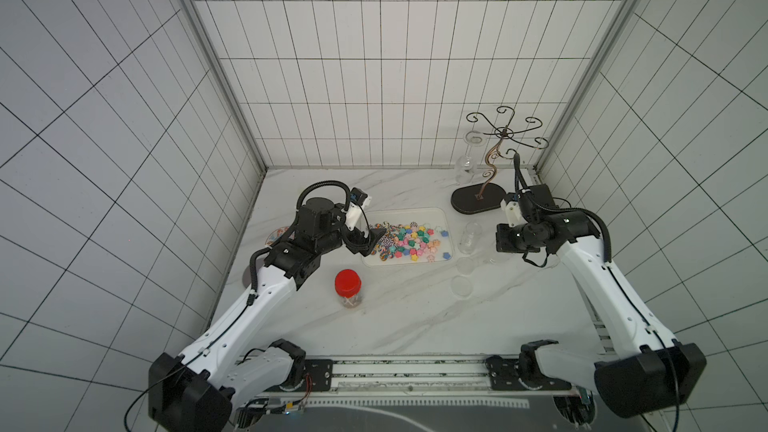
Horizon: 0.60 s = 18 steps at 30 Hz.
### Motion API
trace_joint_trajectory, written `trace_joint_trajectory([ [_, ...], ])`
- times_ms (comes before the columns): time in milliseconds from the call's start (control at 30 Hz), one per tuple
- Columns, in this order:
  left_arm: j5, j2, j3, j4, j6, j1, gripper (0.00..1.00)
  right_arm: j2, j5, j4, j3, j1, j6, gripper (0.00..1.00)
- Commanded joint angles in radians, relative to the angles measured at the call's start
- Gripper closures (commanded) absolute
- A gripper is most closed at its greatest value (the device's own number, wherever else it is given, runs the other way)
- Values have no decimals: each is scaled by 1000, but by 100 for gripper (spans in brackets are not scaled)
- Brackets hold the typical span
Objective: Pour the candies out of the jar
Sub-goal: Place the jar at the center of the board.
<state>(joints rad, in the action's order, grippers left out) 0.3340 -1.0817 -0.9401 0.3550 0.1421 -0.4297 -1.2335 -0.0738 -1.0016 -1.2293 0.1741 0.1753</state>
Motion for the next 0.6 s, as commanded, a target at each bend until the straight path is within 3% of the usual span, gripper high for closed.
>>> trace_joint_trajectory([
  [0,11,17,6,-21,-1,5,3,-43,-44,49,-23,-19,-11,100],
  [333,1,21,9,-14,10,5,3,-82,-130,41,-47,9,-20,100],
  [567,-3,13,6,-13,9,11,3,-77,-110,37,-13,216,57,100],
])
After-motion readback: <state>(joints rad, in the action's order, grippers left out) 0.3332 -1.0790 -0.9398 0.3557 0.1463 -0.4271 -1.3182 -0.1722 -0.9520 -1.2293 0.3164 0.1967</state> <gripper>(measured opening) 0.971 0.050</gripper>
